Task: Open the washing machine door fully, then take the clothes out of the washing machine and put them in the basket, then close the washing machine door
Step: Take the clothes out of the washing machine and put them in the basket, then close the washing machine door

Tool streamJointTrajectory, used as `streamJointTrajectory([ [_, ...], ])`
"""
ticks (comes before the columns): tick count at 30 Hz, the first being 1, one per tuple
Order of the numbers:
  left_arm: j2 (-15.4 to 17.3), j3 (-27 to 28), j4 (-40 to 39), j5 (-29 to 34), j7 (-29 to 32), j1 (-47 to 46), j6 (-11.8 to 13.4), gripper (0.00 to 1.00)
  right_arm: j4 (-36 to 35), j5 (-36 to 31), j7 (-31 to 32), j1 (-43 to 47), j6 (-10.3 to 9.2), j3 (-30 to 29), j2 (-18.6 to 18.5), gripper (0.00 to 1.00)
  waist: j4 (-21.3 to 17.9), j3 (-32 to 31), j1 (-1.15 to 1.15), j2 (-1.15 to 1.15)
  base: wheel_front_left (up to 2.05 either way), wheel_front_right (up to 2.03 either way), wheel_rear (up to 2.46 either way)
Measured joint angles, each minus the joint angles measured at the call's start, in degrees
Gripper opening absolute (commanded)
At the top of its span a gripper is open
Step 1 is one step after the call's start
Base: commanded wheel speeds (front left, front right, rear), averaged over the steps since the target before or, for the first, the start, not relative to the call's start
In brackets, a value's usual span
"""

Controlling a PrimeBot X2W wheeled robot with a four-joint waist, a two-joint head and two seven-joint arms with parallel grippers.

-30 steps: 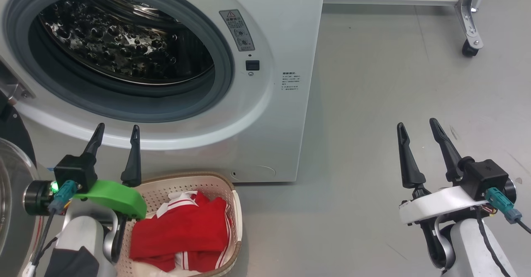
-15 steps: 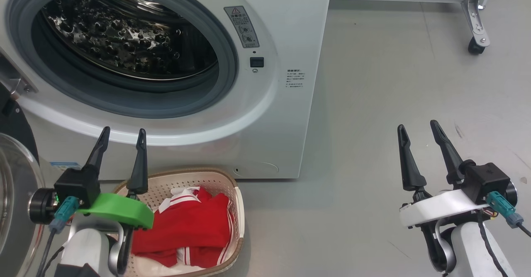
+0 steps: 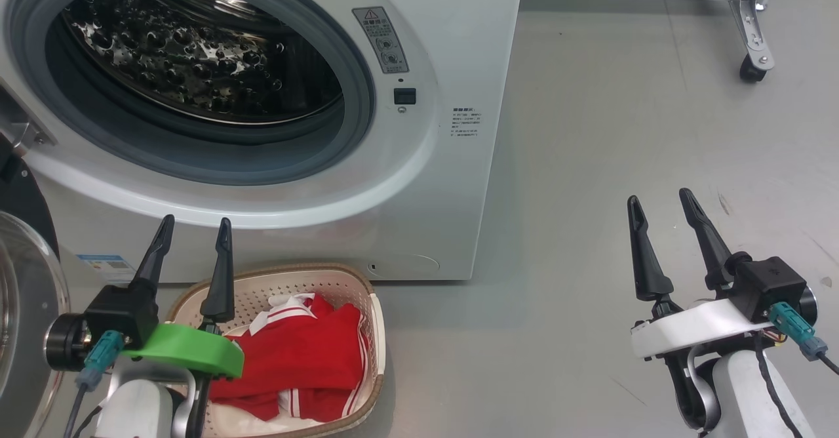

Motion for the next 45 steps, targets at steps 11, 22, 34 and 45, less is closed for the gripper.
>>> streamJointTrajectory([
  [11,-0.1,-0.5,-2.1,0.1,0.0,1.5,0.1,1.0,-0.1,0.0,0.0,0.0,0.01,0.0,0.0,1.0,-0.2,-0.1,0.0,0.0,0.0,0.0,0.0],
  [22,-0.2,-0.6,-2.7,0.6,0.0,2.7,0.3,1.0,-0.1,0.0,0.0,0.1,0.02,0.0,0.0,1.0,-0.2,-0.4,0.0,0.0,0.0,0.0,0.0],
  [34,-0.3,-0.6,-3.8,0.6,0.0,3.0,1.1,1.0,-0.1,0.0,0.0,0.1,0.02,0.1,0.1,1.0,-0.3,0.0,0.0,0.0,0.0,0.0,0.0],
  [45,-0.3,-0.6,-4.1,0.6,0.0,3.0,1.1,1.0,-0.1,0.0,0.0,0.1,0.02,0.1,0.1,1.0,-0.5,0.2,0.0,0.0,0.0,0.0,0.0],
])
